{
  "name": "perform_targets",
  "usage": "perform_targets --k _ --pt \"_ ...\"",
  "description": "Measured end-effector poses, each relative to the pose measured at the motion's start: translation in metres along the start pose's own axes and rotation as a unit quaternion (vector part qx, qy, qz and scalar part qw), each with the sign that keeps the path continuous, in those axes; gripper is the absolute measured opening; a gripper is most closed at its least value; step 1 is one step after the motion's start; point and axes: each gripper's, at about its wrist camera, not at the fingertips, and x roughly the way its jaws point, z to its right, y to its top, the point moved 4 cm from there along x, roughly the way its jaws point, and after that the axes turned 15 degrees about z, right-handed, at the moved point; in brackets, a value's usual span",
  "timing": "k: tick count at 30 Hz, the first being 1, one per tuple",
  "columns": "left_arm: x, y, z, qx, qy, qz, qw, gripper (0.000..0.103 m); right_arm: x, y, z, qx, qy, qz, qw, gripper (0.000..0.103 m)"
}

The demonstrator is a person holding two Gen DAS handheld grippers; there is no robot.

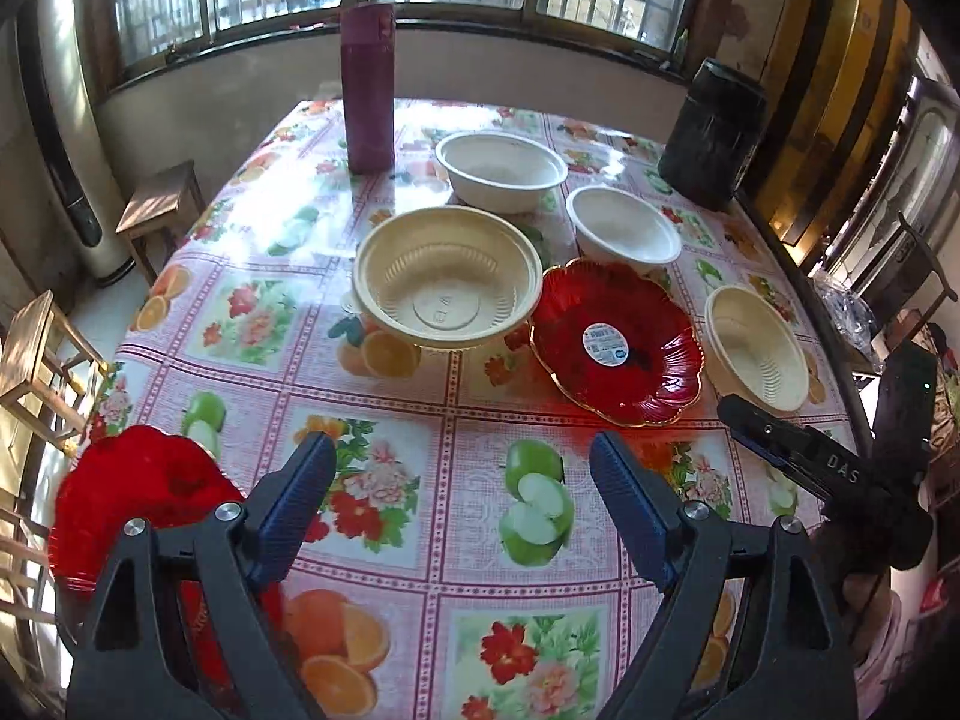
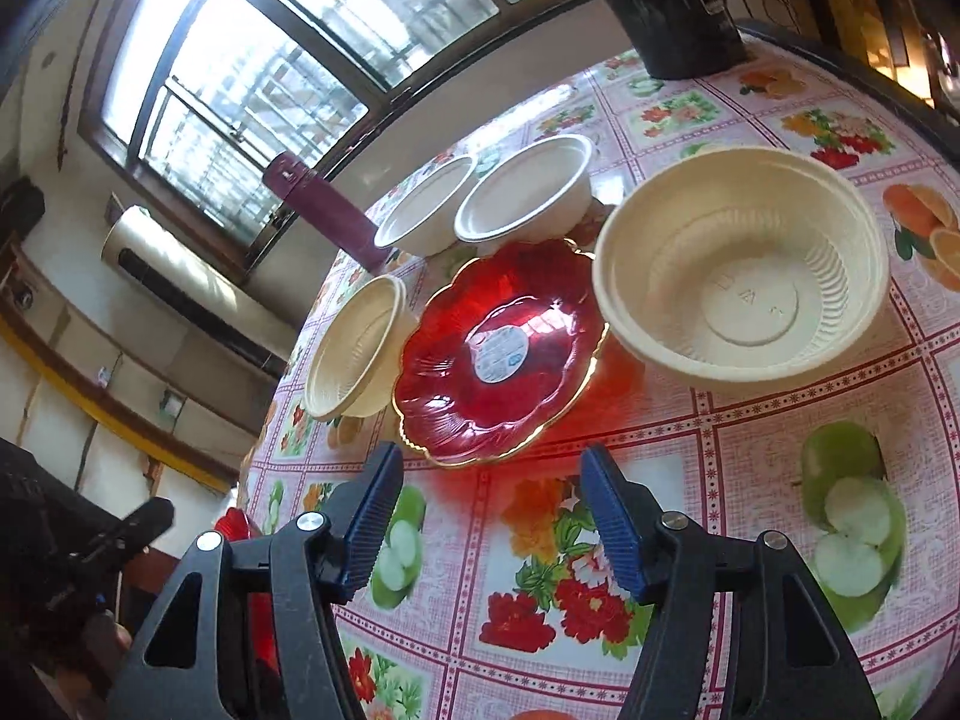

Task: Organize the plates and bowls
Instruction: 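Grasp the rim of the small red plate with the sticker using the left tool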

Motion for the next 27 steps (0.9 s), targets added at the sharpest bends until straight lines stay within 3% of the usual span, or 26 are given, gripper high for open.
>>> perform_targets --k 2,5,9,14,17,19,22,24,27 --pt "0.024 -0.003 0.02 -0.007 -0.02 -0.025 0.9995 0.087 0.009 0.004 0.013 0.026 0.005 0.002 1.0 0.056" --pt "0.053 -0.005 0.037 -0.001 -0.02 -0.053 0.9984 0.087 0.021 0.011 0.026 0.062 0.012 0.005 0.998 0.055" --pt "0.08 -0.013 0.04 -0.031 -0.036 -0.101 0.9938 0.087 0.037 0.015 0.038 0.098 0.014 0.0 0.995 0.055" --pt "0.104 -0.016 0.043 -0.039 -0.034 -0.12 0.9914 0.084 0.048 0.013 0.044 0.118 0.007 -0.008 0.993 0.056" --pt "0.118 -0.017 0.043 -0.053 -0.037 -0.136 0.9886 0.075 0.055 0.011 0.047 0.125 0.004 -0.017 0.992 0.055" --pt "0.125 -0.019 0.043 -0.059 -0.039 -0.145 0.987 0.059 0.059 0.012 0.049 0.125 0.004 -0.017 0.992 0.052" --pt "0.132 -0.021 0.043 -0.067 -0.048 -0.153 0.9847 0.042 0.063 0.012 0.049 0.123 -0.004 -0.014 0.992 0.044" --pt "0.133 -0.019 0.042 -0.064 -0.045 -0.146 0.9861 0.037 0.066 0.011 0.051 0.125 -0.006 -0.017 0.992 0.032" --pt "0.134 -0.018 0.039 -0.074 -0.053 -0.145 0.9852 0.021 0.069 0.007 0.056 0.123 -0.014 -0.028 0.992 0.012"
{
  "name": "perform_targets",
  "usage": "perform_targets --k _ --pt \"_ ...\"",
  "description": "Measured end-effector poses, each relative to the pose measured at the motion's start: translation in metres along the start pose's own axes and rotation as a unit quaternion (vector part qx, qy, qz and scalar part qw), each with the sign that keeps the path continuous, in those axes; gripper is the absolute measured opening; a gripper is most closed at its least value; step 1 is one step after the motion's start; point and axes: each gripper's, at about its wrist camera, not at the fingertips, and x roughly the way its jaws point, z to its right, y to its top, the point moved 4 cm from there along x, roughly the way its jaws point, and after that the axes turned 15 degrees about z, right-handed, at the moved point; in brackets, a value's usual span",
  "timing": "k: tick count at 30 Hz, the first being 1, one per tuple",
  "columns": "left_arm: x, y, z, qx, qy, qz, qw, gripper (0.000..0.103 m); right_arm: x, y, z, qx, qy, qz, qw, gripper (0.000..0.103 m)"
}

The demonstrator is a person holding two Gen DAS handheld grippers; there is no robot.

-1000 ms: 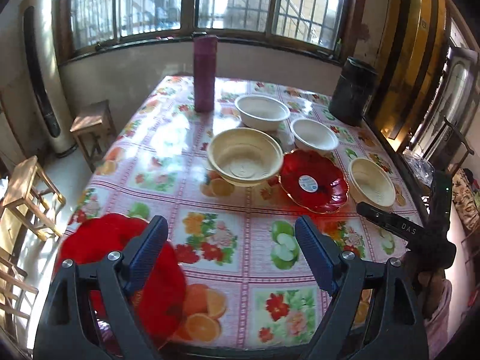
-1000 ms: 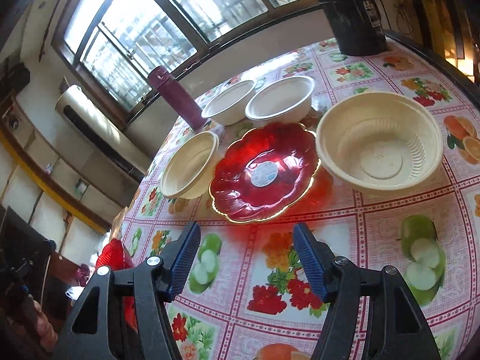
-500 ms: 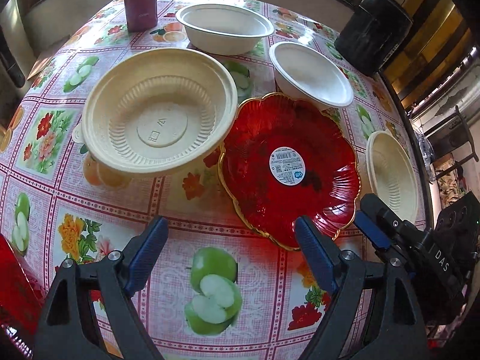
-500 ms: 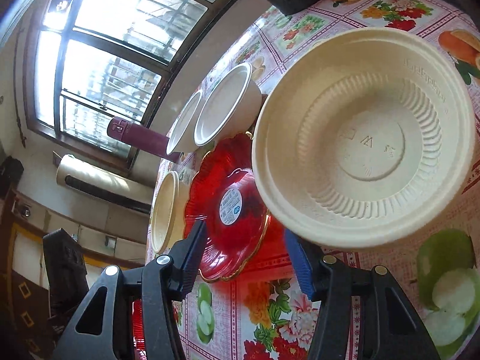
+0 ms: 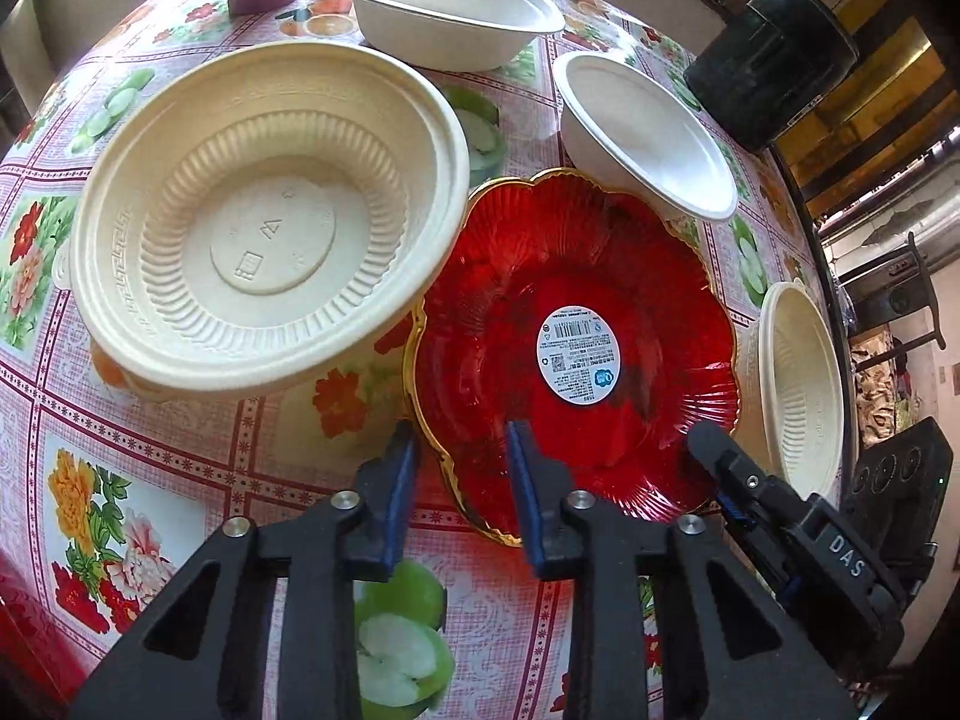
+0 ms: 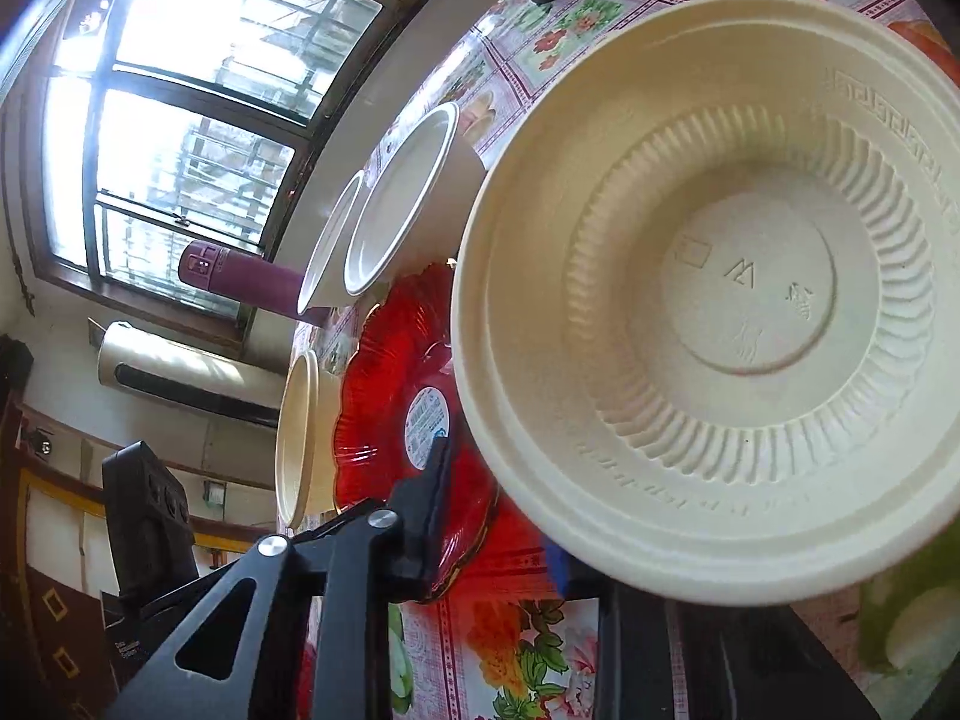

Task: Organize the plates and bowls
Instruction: 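Grasp the rim of the small red plate with the sticker using the left tool, then lift the small red plate and lower it onto the large red plate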

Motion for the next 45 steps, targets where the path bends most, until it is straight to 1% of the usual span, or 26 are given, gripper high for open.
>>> perform_targets --k 2,3,4,7,12,15,20,23,25,31,32,35,40,43,45 --pt "0.0 0.0 -0.001 0.004 0.003 0.005 1.0 0.019 0.0 -0.001 -0.001 -0.003 0.001 0.0 1.0 0.012" --pt "-0.001 -0.001 -0.002 0.007 0.005 0.007 0.9999 0.016 -0.001 -0.002 0.0 -0.006 -0.001 0.001 1.0 0.012" --pt "-0.002 -0.002 -0.002 0.006 0.0 0.009 0.9999 0.014 -0.001 -0.003 0.0 -0.007 -0.001 0.0 1.0 0.012" --pt "-0.008 -0.008 -0.007 -0.003 -0.004 0.011 0.9999 0.014 -0.004 -0.007 0.001 -0.005 0.001 -0.004 1.0 0.012" --pt "-0.022 -0.022 -0.01 0.004 -0.006 0.007 1.0 0.014 -0.012 -0.017 -0.001 -0.007 0.002 -0.016 1.0 0.012" --pt "-0.034 -0.035 -0.014 0.01 -0.002 0.008 0.9999 0.014 -0.026 -0.032 -0.001 -0.014 0.006 -0.026 1.0 0.012" --pt "-0.06 -0.064 -0.018 0.035 -0.001 0.022 0.9991 0.014 -0.053 -0.058 0.0 -0.031 0.002 -0.035 0.999 0.012" --pt "-0.077 -0.082 -0.019 0.053 0.003 0.036 0.9979 0.014 -0.07 -0.07 -0.004 -0.048 -0.001 -0.032 0.998 0.013" --pt "-0.089 -0.093 -0.025 0.054 0.003 0.044 0.9976 0.014 -0.08 -0.078 -0.011 -0.063 -0.002 -0.032 0.998 0.014" --pt "-0.134 -0.104 -0.048 0.049 0.011 0.083 0.9953 0.015 -0.1 -0.105 -0.049 -0.109 0.018 -0.037 0.993 0.014" --pt "-0.142 -0.102 -0.05 0.049 0.014 0.094 0.9943 0.015 -0.102 -0.109 -0.058 -0.117 0.025 -0.039 0.992 0.014" --pt "-0.177 -0.101 -0.075 0.043 0.029 0.131 0.99 0.015 -0.104 -0.125 -0.09 -0.145 0.048 -0.049 0.987 0.014" --pt "-0.224 -0.102 -0.132 0.021 0.076 0.176 0.9811 0.015 -0.091 -0.167 -0.15 -0.197 0.085 -0.08 0.973 0.014" --pt "-0.238 -0.106 -0.167 0.008 0.111 0.186 0.9762 0.015 -0.076 -0.198 -0.179 -0.23 0.098 -0.104 0.963 0.014" --pt "-0.243 -0.109 -0.189 -0.004 0.13 0.183 0.9745 0.015 -0.065 -0.219 -0.194 -0.249 0.099 -0.119 0.956 0.014"
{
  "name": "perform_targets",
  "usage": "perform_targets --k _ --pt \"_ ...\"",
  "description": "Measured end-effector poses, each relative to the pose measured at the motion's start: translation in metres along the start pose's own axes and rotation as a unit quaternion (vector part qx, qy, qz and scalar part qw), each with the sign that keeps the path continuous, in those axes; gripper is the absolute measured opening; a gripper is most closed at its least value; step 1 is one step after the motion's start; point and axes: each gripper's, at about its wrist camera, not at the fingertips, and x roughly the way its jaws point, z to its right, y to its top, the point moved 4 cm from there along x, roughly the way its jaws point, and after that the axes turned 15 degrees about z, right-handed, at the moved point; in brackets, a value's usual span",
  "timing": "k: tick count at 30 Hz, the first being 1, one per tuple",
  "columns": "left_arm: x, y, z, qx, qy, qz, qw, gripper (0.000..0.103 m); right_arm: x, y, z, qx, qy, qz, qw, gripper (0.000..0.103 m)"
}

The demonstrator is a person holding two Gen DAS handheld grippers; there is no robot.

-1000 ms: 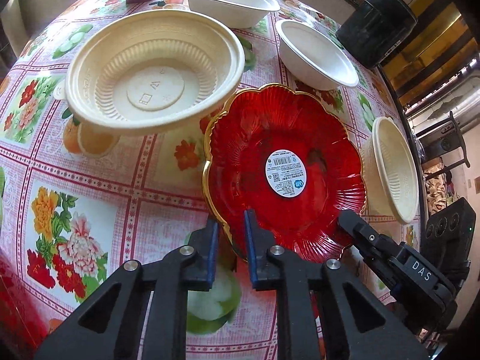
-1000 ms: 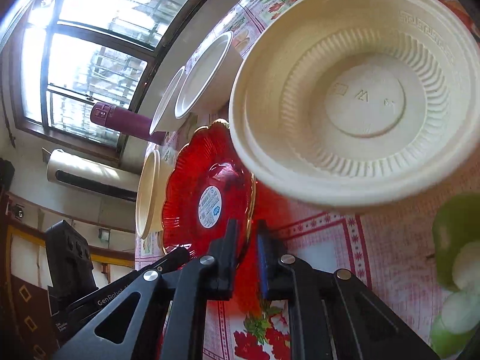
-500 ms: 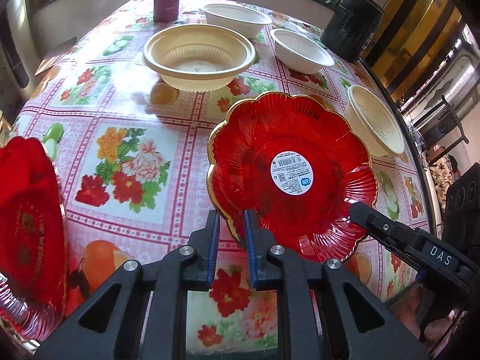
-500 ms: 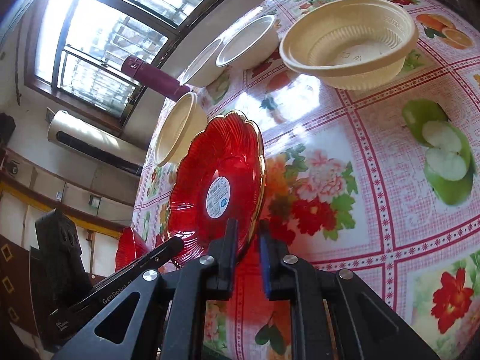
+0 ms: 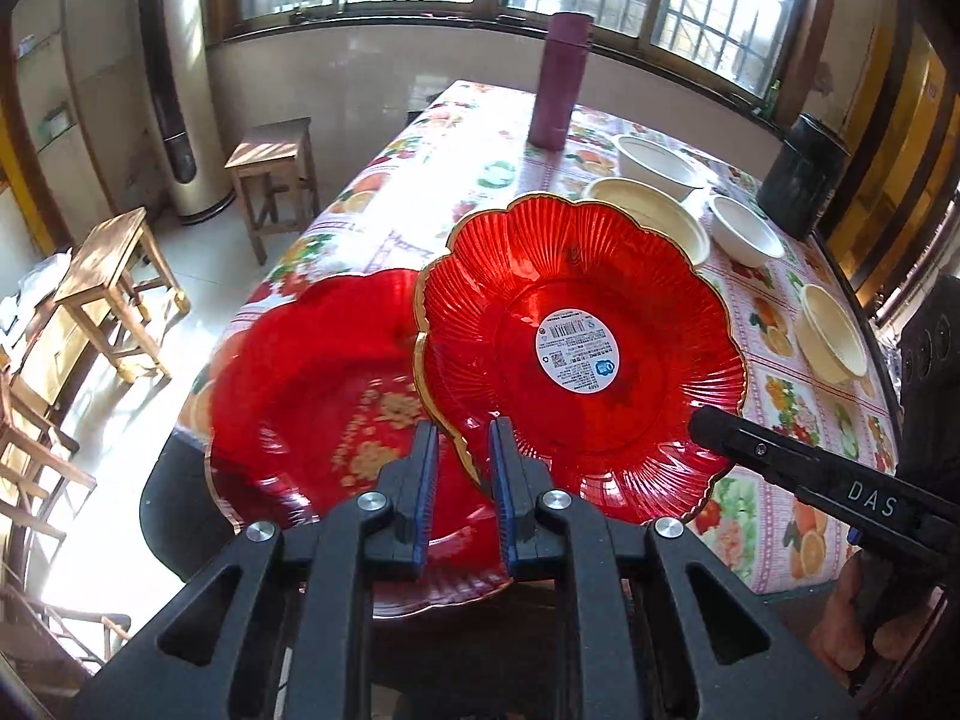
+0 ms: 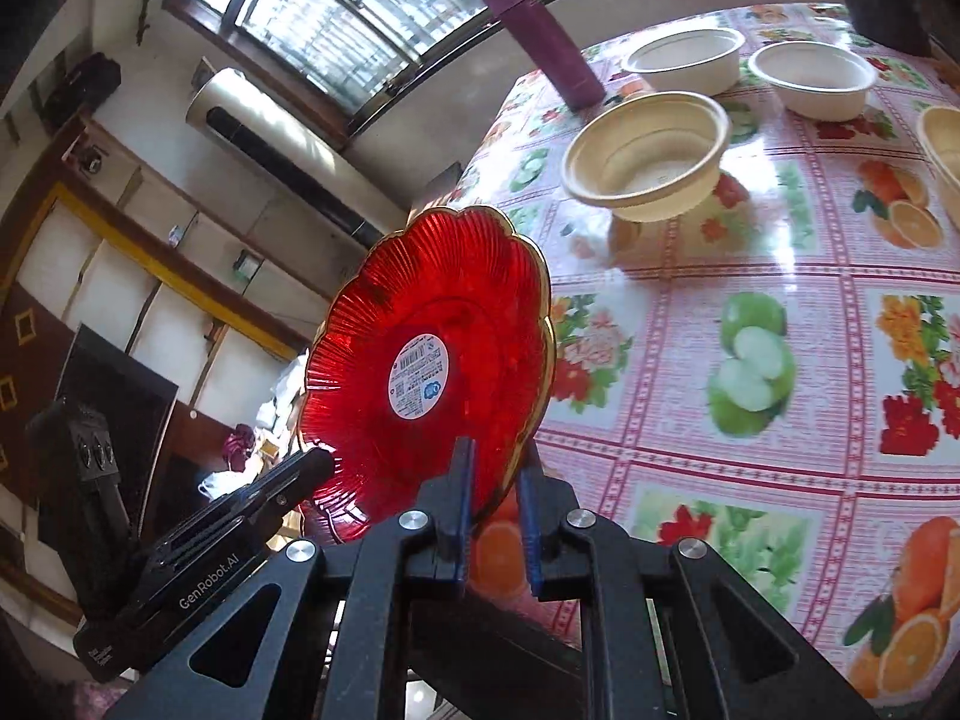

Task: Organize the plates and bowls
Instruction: 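Lift the small red plate and lower it onto the large red plate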

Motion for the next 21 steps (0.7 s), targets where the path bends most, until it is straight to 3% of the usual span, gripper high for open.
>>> perform_targets --k 5,10,15,17,19,21 --pt "0.013 -0.014 -0.041 -0.02 0.031 -0.024 0.999 0.015 0.04 -0.019 -0.033 -0.033 -0.006 -0.037 0.999 0.014" --pt "0.027 -0.027 -0.058 -0.038 0.042 -0.051 0.9971 0.015 0.063 -0.032 -0.047 -0.054 -0.026 -0.062 0.996 0.016" --pt "0.022 -0.023 -0.068 -0.032 0.074 -0.037 0.9961 0.019 0.065 -0.031 -0.051 -0.073 -0.048 -0.061 0.994 0.022" --pt "0.016 -0.019 -0.074 -0.032 0.089 -0.022 0.9953 0.026 0.059 -0.026 -0.05 -0.07 -0.043 -0.055 0.995 0.029" --pt "0.008 -0.014 -0.079 -0.04 0.098 -0.005 0.9943 0.054 0.051 -0.017 -0.048 -0.066 -0.036 -0.047 0.996 0.044" --pt "0.001 -0.008 -0.079 -0.048 0.103 0.013 0.9934 0.069 0.038 -0.009 -0.04 -0.069 -0.054 -0.021 0.996 0.069"
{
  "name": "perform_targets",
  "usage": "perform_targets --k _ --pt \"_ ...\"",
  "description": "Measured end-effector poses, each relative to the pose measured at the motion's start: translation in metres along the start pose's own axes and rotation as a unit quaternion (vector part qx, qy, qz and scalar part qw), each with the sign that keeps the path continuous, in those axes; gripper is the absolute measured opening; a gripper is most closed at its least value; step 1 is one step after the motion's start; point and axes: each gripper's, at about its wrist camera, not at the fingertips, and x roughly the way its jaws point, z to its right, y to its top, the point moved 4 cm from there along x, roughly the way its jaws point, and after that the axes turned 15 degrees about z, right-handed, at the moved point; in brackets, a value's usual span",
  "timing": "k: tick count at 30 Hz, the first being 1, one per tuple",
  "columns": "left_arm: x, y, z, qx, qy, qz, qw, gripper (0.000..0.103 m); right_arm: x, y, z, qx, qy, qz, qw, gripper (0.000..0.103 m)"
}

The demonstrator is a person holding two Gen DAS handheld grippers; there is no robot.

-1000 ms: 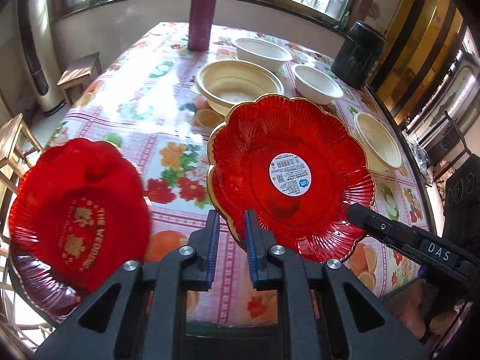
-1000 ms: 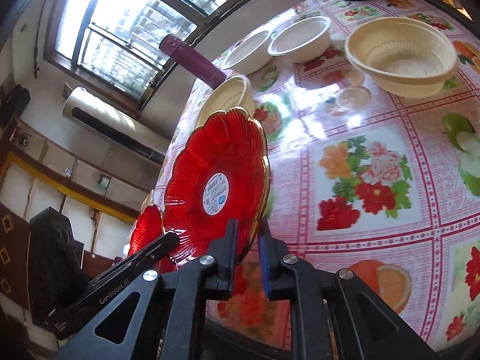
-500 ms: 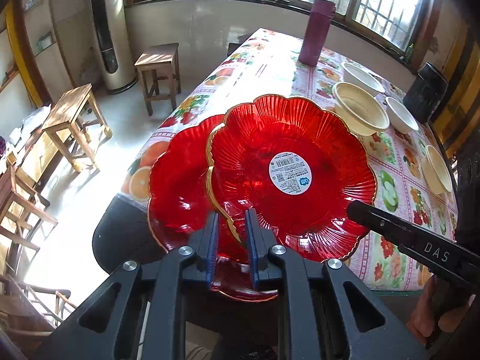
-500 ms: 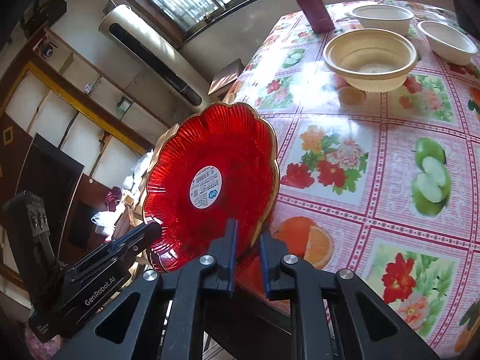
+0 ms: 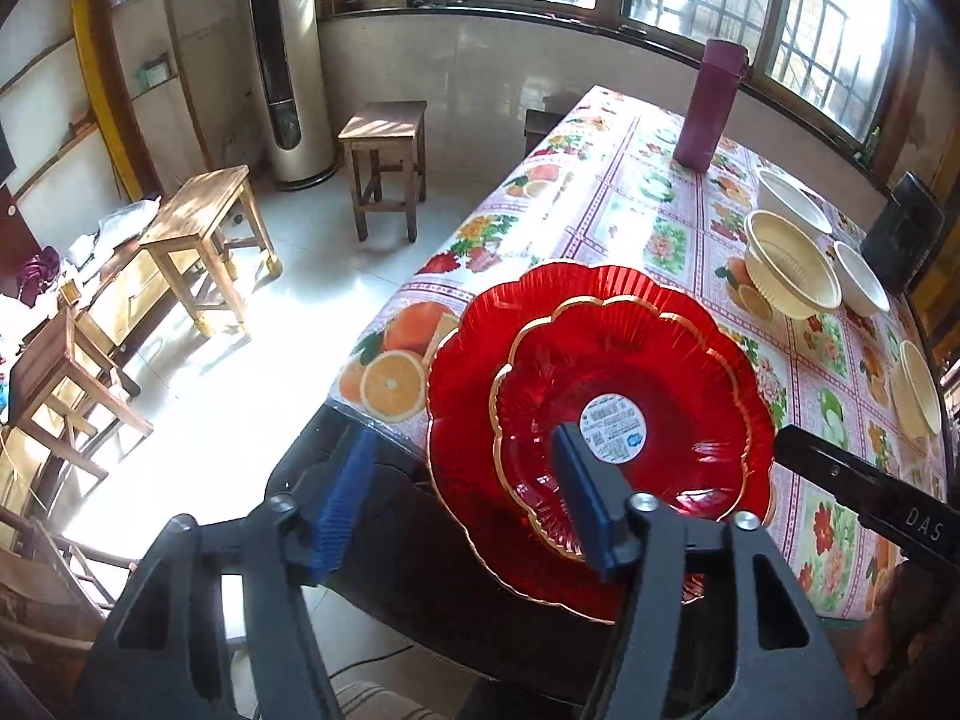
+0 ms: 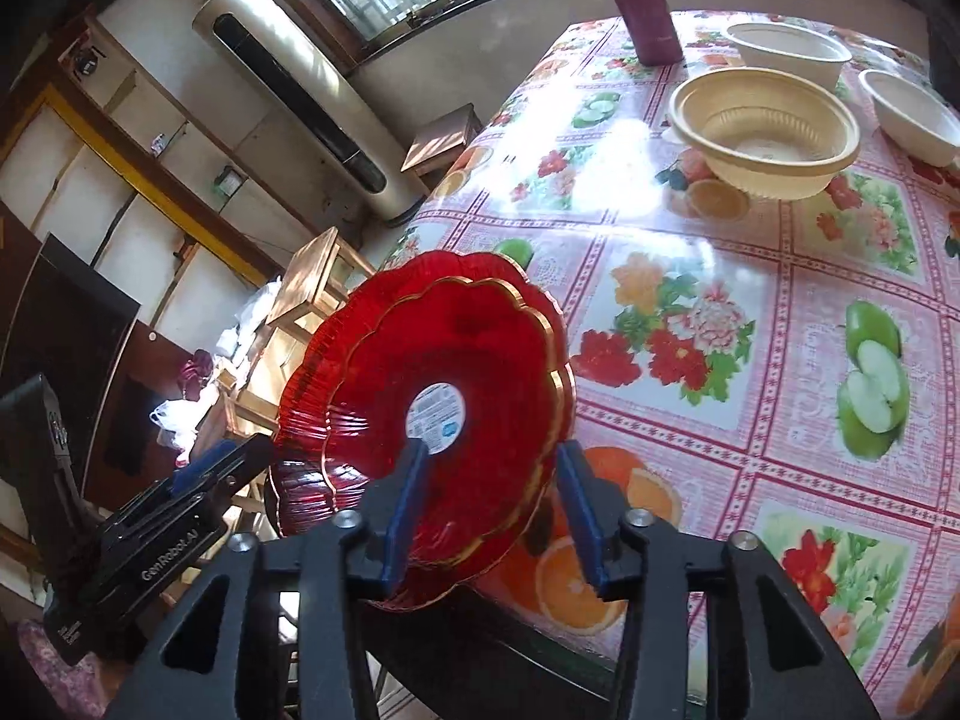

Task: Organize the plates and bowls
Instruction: 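Lift the small red plate and lower it onto the large red plate, then open the left tool and withdraw from the stacked red plates, then move the left tool to the rim of the large cream ribbed bowl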

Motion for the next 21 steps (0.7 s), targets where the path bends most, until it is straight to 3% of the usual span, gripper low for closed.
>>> perform_targets --k 5,11,16,21 --pt "-0.014 0.009 0.026 0.005 -0.022 0.026 0.9994 0.074 -0.03 0.01 0.042 0.038 0.005 0.038 0.999 0.08" --pt "-0.02 0.005 0.103 0.081 -0.071 0.019 0.994 0.077 -0.071 0.016 0.114 0.074 -0.034 0.09 0.993 0.084" --pt "-0.024 -0.003 0.186 0.162 -0.122 0.005 0.9792 0.077 -0.118 0.025 0.185 0.11 -0.081 0.139 0.981 0.085" --pt "-0.027 -0.017 0.263 0.205 -0.179 -0.023 0.9618 0.077 -0.169 0.031 0.252 0.139 -0.133 0.184 0.964 0.086"
